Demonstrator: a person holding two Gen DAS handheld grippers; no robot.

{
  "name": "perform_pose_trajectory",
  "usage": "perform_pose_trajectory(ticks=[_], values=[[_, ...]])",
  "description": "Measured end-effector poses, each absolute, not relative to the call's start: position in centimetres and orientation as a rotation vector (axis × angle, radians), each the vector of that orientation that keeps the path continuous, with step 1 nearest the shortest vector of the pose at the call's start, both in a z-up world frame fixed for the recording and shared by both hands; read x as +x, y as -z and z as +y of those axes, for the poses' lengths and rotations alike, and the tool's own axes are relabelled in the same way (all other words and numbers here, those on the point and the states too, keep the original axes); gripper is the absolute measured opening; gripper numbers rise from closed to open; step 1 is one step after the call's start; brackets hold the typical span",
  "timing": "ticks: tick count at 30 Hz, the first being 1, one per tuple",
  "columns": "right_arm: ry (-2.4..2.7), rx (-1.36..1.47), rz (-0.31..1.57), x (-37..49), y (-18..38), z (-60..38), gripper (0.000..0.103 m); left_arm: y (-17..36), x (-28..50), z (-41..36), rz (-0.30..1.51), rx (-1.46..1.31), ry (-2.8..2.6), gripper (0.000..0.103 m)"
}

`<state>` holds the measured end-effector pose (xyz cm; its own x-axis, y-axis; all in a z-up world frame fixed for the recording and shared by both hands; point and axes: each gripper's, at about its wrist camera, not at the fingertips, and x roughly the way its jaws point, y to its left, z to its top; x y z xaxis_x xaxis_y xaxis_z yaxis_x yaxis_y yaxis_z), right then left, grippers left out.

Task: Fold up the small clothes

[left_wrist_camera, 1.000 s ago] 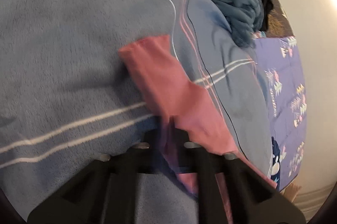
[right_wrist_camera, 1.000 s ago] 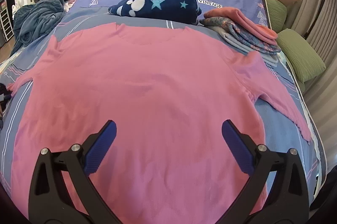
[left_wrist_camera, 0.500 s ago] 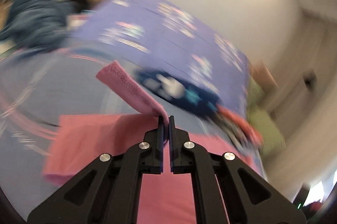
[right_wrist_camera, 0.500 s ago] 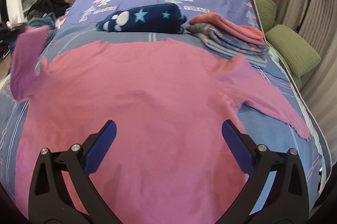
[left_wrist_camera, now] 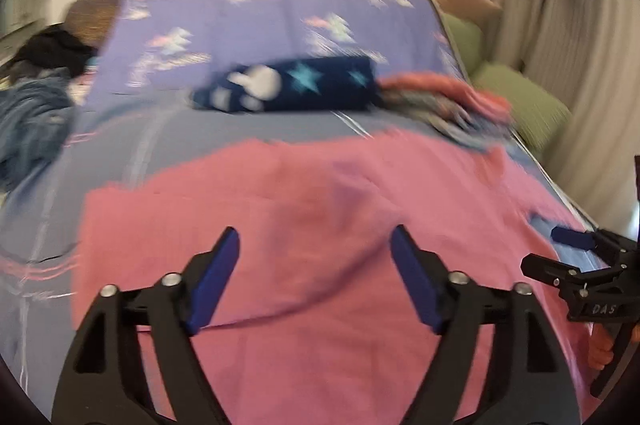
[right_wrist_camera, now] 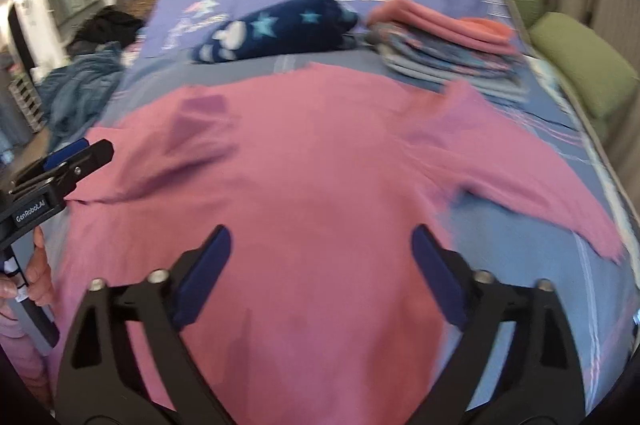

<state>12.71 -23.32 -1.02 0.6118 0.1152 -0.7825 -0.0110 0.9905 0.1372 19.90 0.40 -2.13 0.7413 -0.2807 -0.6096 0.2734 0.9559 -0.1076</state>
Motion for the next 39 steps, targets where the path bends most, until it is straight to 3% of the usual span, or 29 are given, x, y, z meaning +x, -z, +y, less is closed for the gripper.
perform_pose_trajectory(ticks=[2,4,11,16,17,18,19,20,26,31,39], values=[[-0.151,0.125,0.912,14.4,0.7,-22.2,0.070,1.8,19.8,2.5,0.655,-0.035,0.234,0.082],[-0.227,0.147,0.928,15.8,0.8,-21.1,0.065,2.3,19.8,4.0,0.654,-0.055,0.178,0.082],[-0.401,0.446,1.117,21.2,4.0,-18.3,0.065,4.6,19.5,7.2,0.679,-0.048,0.072,0.082],[-0.364,0.721,1.130,24.1,6.7,-18.7,0.075,3.8,18.9,8.6,0.634,-0.048,0.038,0.084],[-0.359,0.746,1.117,24.8,6.7,-18.7,0.068,3.5,18.6,8.6,0.622,-0.034,0.039,0.087],[-0.349,0.747,1.114,25.3,6.8,-18.6,0.040,3.4,18.2,8.5,0.613,-0.015,0.042,0.089],[-0.327,0.727,1.125,25.6,6.8,-18.4,0.020,3.4,18.1,8.3,0.608,0.007,0.048,0.091],[-0.297,0.699,1.145,25.8,6.9,-18.3,0.005,3.4,17.9,8.0,0.607,0.044,0.049,0.094],[-0.299,0.684,0.951,22.6,1.8,-21.2,0.004,5.2,18.8,6.5,0.654,0.310,-0.129,0.097],[-0.152,0.527,0.799,20.2,-2.5,-25.3,0.004,5.8,19.7,7.9,0.724,0.264,-0.134,0.097],[0.057,0.432,0.959,19.7,3.7,-29.0,0.010,6.2,19.9,9.1,0.753,0.219,-0.141,0.097]])
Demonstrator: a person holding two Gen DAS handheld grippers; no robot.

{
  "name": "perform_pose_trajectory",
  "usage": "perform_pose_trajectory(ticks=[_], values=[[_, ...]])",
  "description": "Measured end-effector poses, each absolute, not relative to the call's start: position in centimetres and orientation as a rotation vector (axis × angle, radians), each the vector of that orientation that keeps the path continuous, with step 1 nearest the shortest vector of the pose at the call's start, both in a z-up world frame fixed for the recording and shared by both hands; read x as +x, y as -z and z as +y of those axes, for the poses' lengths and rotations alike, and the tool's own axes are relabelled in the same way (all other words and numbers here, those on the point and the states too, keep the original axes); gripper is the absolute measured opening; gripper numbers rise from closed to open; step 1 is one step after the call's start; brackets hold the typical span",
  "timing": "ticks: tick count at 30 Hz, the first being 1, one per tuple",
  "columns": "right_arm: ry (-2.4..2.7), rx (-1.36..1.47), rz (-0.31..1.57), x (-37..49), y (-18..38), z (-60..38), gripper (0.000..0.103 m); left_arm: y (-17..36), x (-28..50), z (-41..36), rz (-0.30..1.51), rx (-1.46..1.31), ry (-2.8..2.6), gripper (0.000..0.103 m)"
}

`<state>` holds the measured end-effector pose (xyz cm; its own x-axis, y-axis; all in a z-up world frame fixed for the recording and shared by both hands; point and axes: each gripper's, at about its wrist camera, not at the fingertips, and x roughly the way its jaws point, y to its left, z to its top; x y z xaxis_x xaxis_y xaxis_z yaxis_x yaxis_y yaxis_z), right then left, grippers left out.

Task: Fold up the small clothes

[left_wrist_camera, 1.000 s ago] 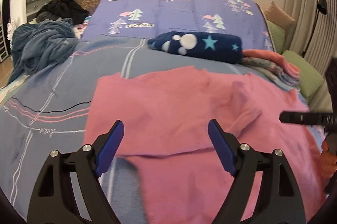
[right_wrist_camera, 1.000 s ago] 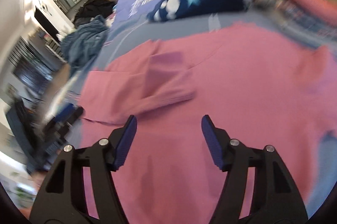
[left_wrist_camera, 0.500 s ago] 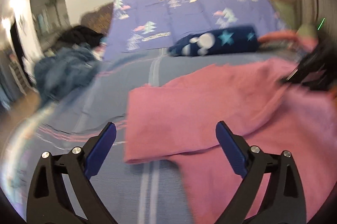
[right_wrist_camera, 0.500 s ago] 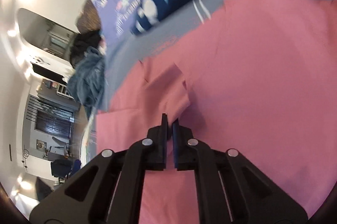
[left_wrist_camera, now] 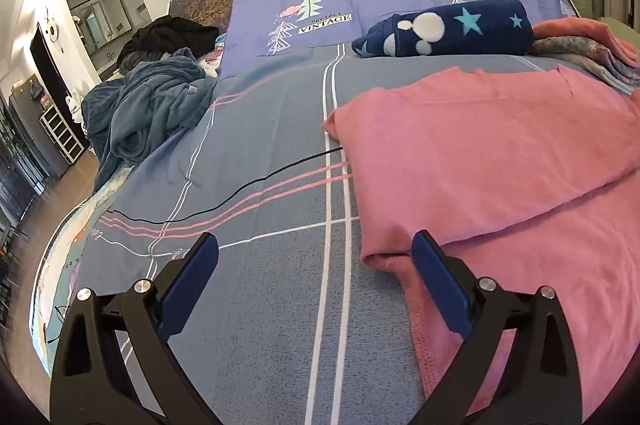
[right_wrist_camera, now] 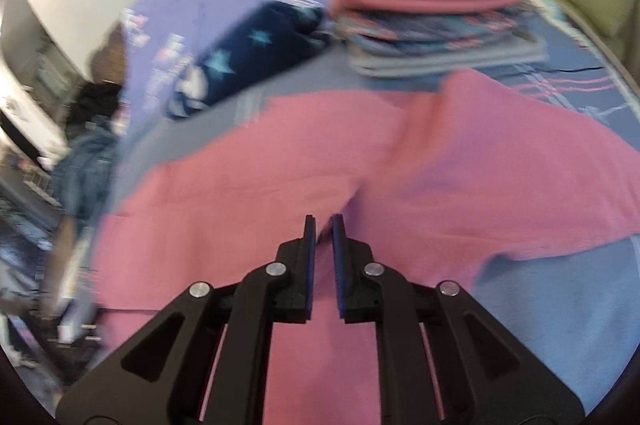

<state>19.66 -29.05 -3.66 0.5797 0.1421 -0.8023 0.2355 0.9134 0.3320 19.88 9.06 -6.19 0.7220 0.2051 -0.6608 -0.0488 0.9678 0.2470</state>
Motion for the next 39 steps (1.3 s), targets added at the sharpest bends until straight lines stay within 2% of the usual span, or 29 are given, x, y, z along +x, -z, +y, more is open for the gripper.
perform_pose_trajectory(ticks=[4,5,7,8,9,11,13,15,18,19,20,21,22,23,26,29,31,32,34,35,36,39], values=[[0.065,0.520,1.003,18.9,5.3,-31.1,0.012,5.9,19.7,9.6,0.750,0.178,-0.109,0.097],[0.047,0.546,1.010,18.9,5.3,-31.2,0.016,5.8,19.7,10.0,0.746,0.155,-0.098,0.097],[0.022,0.558,1.005,18.8,5.1,-30.9,0.032,5.4,19.7,10.7,0.733,0.095,-0.077,0.097],[0.002,0.562,0.996,18.8,4.9,-30.8,0.046,5.2,19.7,11.1,0.728,0.067,-0.067,0.097],[-0.015,0.568,0.990,18.7,4.7,-30.6,0.051,5.1,19.7,11.5,0.723,0.030,-0.056,0.097],[-0.055,0.596,0.993,18.7,4.5,-30.4,0.053,5.1,19.7,12.3,0.716,-0.028,-0.041,0.097],[-0.099,0.642,1.011,19.3,4.6,-30.0,0.060,5.2,19.9,12.9,0.718,-0.075,-0.031,0.095],[-0.148,0.682,1.034,20.3,5.1,-29.3,0.060,5.5,20.2,13.4,0.735,-0.115,-0.031,0.091],[-0.162,0.663,1.029,21.2,5.1,-28.6,0.060,6.2,20.7,13.6,0.766,-0.144,-0.040,0.090],[-0.167,0.670,1.022,21.4,5.0,-28.5,0.060,6.3,20.7,13.6,0.769,-0.148,-0.038,0.090],[-0.179,0.677,1.015,21.4,4.8,-28.3,0.054,6.3,20.7,13.7,0.769,-0.151,-0.035,0.090],[-0.178,0.665,1.010,21.4,4.5,-28.0,0.029,6.3,20.7,13.7,0.767,-0.154,-0.033,0.090],[-0.159,0.625,1.006,21.3,4.0,-27.7,0.015,6.3,20.6,13.7,0.763,-0.156,-0.030,0.090],[-0.121,0.573,1.007,21.2,3.6,-27.5,0.005,6.2,20.6,13.7,0.756,-0.157,-0.027,0.090],[0.000,0.512,0.986,20.1,2.7,-28.7,0.005,6.1,20.5,13.8,0.748,-0.158,-0.030,0.090],[0.171,0.453,1.016,19.5,3.1,-30.7,0.010,6.4,20.6,14.1,0.763,-0.166,-0.049,0.090],[0.224,0.454,1.003,19.0,3.0,-31.6,0.010,6.6,20.8,14.5,0.780,-0.184,-0.058,0.086],[0.239,0.442,0.971,18.7,2.3,-31.5,0.012,6.6,20.8,14.7,0.782,-0.196,-0.056,0.085],[0.218,0.374,0.897,18.7,0.4,-29.8,0.032,6.5,20.7,15.0,0.778,-0.224,-0.037,0.080],[0.156,0.308,0.854,19.2,-0.8,-27.8,0.052,6.4,20.6,15.1,0.776,-0.242,-0.009,0.076],[0.090,0.263,0.840,19.8,-1.5,-26.0,0.059,6.4,20.5,15.0,0.775,-0.261,0.028,0.075],[-0.202,0.144,0.882,22.9,-2.7,-18.3,0.059,6.6,20.6,14.5,0.791,-0.291,0.106,0.065]])
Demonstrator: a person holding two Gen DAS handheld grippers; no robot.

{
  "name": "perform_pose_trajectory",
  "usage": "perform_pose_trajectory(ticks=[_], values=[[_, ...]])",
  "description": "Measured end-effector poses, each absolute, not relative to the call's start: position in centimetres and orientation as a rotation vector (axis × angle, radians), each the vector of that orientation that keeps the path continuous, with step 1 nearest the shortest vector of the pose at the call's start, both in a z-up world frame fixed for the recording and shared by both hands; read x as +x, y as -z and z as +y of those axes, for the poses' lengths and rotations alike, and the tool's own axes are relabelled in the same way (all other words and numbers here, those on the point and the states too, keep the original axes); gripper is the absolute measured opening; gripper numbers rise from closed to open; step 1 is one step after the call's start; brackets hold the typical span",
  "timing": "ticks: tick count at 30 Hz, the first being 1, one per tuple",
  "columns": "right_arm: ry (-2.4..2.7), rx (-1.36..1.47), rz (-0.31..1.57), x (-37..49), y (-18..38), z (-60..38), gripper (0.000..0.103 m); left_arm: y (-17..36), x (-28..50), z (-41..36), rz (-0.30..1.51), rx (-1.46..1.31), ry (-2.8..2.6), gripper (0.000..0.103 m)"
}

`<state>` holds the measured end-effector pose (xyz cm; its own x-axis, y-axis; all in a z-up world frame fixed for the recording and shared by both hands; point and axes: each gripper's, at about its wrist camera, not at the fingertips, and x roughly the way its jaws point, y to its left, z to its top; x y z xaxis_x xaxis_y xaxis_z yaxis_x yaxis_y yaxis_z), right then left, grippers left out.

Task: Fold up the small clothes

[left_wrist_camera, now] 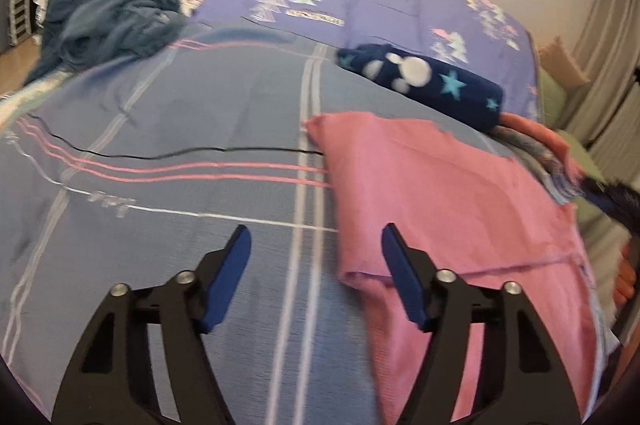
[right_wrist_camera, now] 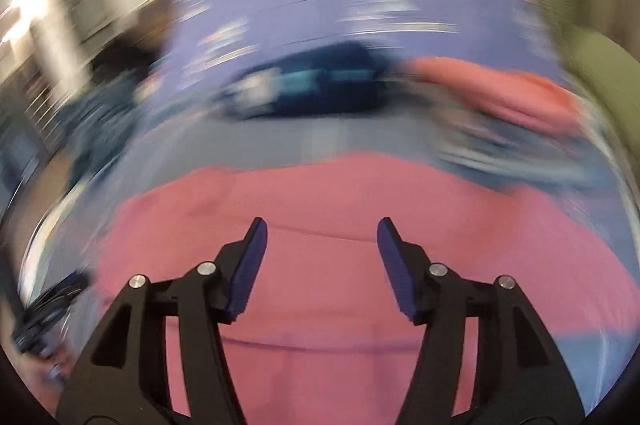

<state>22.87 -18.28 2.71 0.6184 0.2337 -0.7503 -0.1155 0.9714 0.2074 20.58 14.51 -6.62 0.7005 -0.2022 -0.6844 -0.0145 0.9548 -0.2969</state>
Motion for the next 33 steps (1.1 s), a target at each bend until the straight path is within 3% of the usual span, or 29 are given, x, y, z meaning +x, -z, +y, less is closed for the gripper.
perform_pose_trajectory(ticks=[4,8,12,15,18,19,20,21,27,33], values=[[-0.449,0.015,1.012,28.2,-2.3,-8.2,0.059,8.0,21.1,13.8,0.850,-0.335,0.183,0.048],[-0.632,-0.166,1.098,32.0,-1.4,1.8,0.065,8.5,21.3,14.0,0.850,-0.364,0.197,0.047],[-0.656,-0.437,1.172,33.7,1.1,8.9,0.065,8.7,21.4,14.4,0.848,-0.397,0.218,0.047],[-0.642,-0.588,1.223,34.5,3.3,12.2,0.050,8.7,21.3,14.6,0.846,-0.410,0.224,0.046],[-0.672,-0.638,1.265,35.2,4.7,13.9,0.045,8.7,21.4,14.6,0.847,-0.420,0.242,0.036],[-0.679,-0.656,1.273,35.2,5.1,14.5,0.038,8.8,21.4,14.6,0.850,-0.431,0.254,0.025],[-0.676,-0.697,1.278,35.1,5.6,15.2,0.015,8.9,21.5,14.6,0.855,-0.440,0.267,0.011],[-0.662,-0.728,1.276,34.9,5.9,15.8,0.007,9.0,21.6,14.6,0.861,-0.445,0.276,0.008],[-0.576,-0.555,1.213,36.9,5.2,16.4,0.000,8.3,20.8,13.9,0.861,-0.363,0.255,0.006],[-0.541,-0.393,1.153,37.9,4.6,13.6,0.007,8.5,20.6,13.9,0.866,-0.345,0.241,0.007]])
